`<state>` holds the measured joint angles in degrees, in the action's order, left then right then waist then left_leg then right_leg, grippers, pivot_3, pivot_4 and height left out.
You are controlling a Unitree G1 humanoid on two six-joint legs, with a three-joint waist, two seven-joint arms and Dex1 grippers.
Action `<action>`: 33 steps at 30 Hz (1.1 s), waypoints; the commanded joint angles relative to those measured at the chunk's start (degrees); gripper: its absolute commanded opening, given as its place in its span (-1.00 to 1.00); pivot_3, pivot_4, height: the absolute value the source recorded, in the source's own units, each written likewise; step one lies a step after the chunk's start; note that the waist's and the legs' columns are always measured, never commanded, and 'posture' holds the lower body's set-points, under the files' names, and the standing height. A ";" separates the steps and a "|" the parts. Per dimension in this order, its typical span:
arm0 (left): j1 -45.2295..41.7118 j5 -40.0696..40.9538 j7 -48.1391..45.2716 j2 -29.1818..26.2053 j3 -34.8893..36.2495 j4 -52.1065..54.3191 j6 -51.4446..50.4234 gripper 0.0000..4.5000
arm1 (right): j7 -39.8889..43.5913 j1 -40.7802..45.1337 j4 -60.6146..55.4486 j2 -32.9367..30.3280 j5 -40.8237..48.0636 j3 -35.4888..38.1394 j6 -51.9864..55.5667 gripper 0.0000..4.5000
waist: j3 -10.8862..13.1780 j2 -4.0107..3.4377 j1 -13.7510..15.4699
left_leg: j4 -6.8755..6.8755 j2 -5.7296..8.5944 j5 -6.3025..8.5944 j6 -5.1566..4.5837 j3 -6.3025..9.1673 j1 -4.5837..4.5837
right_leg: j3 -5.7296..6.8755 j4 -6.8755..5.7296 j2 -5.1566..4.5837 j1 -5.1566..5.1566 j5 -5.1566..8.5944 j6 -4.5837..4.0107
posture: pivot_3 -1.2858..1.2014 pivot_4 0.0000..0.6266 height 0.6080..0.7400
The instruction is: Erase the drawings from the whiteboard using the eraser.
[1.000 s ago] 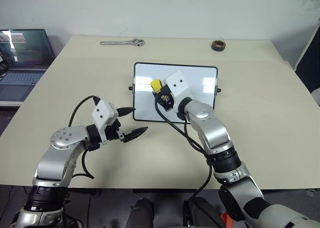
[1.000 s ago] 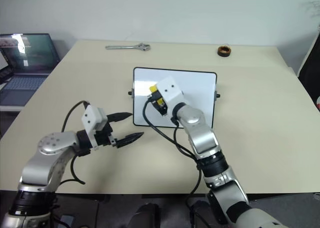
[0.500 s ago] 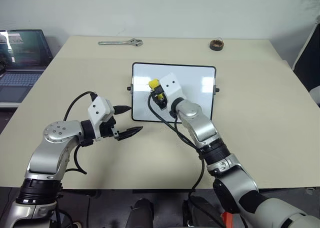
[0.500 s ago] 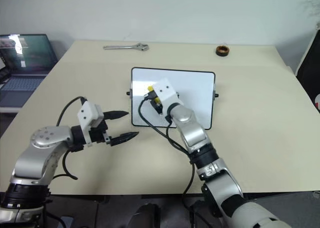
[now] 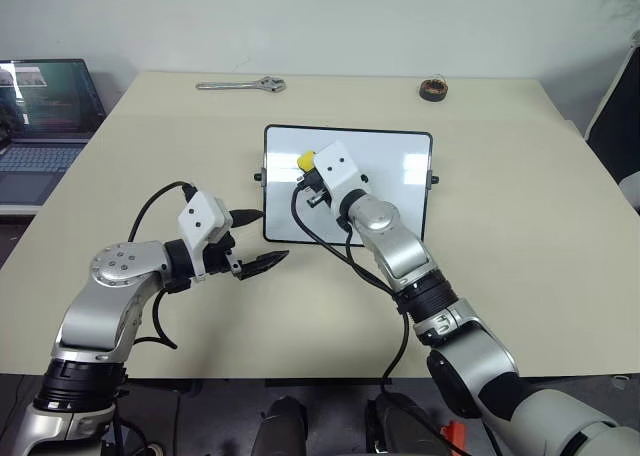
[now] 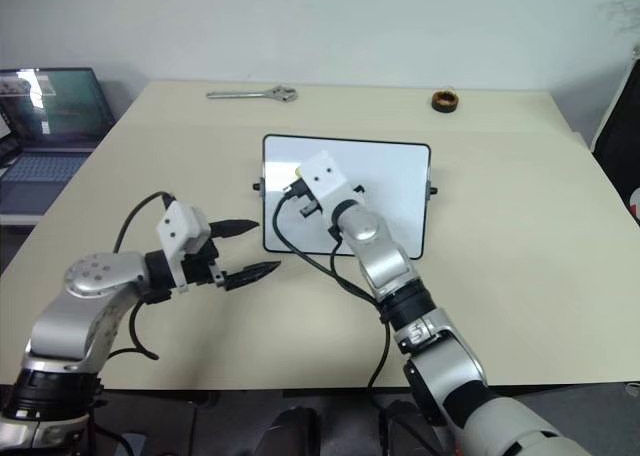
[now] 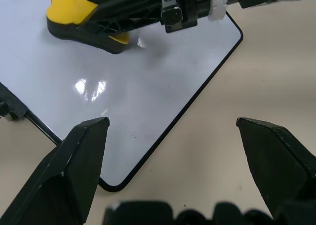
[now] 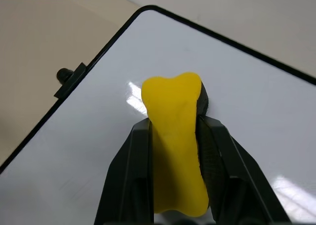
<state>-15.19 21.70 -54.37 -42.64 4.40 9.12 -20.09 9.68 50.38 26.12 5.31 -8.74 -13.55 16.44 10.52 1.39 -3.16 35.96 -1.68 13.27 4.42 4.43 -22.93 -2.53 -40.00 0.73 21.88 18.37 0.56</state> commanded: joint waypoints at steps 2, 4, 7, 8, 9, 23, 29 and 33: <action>-0.82 0.60 0.62 0.85 0.28 2.06 0.16 1.00 | 0.78 0.55 -7.55 -1.20 -0.92 -0.42 -1.65 -0.58 | 0.01 -0.02 -0.02 | 0.00 0.00 0.00 0.00 0.00 -0.01 | 0.00 0.00 0.00 0.02 0.00 0.00 | 0.03 -0.52 1.00; -0.17 1.05 0.84 1.34 0.25 3.08 -0.30 1.00 | 3.16 -1.69 -14.24 -2.36 0.57 0.11 -0.76 -0.58 | 0.01 -0.02 0.05 | 0.00 -0.01 0.00 0.00 0.00 -0.08 | 0.00 -0.02 0.00 0.10 0.00 0.00 | 0.03 -0.52 1.00; 0.43 1.22 1.12 1.87 0.17 4.32 -0.85 1.00 | 6.52 -5.12 -22.91 -3.95 3.22 0.87 2.73 -0.60 | 0.01 -0.01 0.05 | 0.00 -0.03 0.00 0.00 0.01 -0.12 | -0.01 0.00 -0.01 0.11 0.00 0.00 | 0.03 -0.52 1.00; 0.39 1.36 1.47 2.44 -0.35 5.13 -1.22 1.00 | 8.75 -7.94 -28.78 -5.92 5.27 2.09 6.34 -0.61 | 0.00 -0.01 0.13 | 0.00 -0.03 0.00 0.00 0.01 -0.12 | 0.00 0.00 -0.01 0.11 0.00 0.01 | 0.03 -0.52 1.00; 0.40 1.49 1.76 2.83 -0.71 5.81 -1.54 1.00 | 10.32 -10.01 -33.25 -7.40 6.78 2.94 9.26 -0.61 | 0.00 -0.01 0.34 | -0.01 -0.06 0.00 0.00 0.03 -0.12 | 0.01 0.01 -0.02 0.11 0.00 0.01 | 0.03 -0.52 1.00; -12.58 -1.88 -2.12 10.77 -13.31 1.08 1.34 1.00 | 15.32 -33.46 -52.21 -32.52 13.61 24.48 35.74 -0.62 | 0.02 -0.04 1.02 | 0.02 0.14 0.00 -0.01 -0.04 0.02 | 0.00 0.01 0.15 -0.10 0.08 -0.03 | 0.03 -0.52 1.00; -20.10 -4.36 -3.62 16.38 -18.44 -3.85 2.96 1.00 | 14.10 -33.68 -45.30 -32.53 16.11 28.45 37.04 -0.62 | 0.03 -0.04 0.79 | 0.04 0.20 0.00 -0.02 -0.11 0.03 | -0.01 0.00 0.22 -0.09 0.08 -0.02 | 0.03 -0.52 1.00; -23.40 -3.32 -4.91 19.96 -19.92 -4.90 1.30 1.00 | 12.73 -32.19 -42.05 -31.55 18.48 31.02 39.54 -0.62 | 0.03 -0.05 0.84 | 0.04 0.25 0.00 -0.02 -0.14 0.00 | -0.01 0.02 0.22 -0.10 0.08 -0.01 | 0.03 -0.52 1.00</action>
<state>-36.92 17.60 -58.43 -23.32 -15.21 3.58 -18.60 23.18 17.03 -15.68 -26.19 8.35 15.25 55.33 10.55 1.35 -2.32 36.00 -1.44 13.28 4.40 4.29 -22.93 -2.54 -39.98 0.95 21.78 18.46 0.55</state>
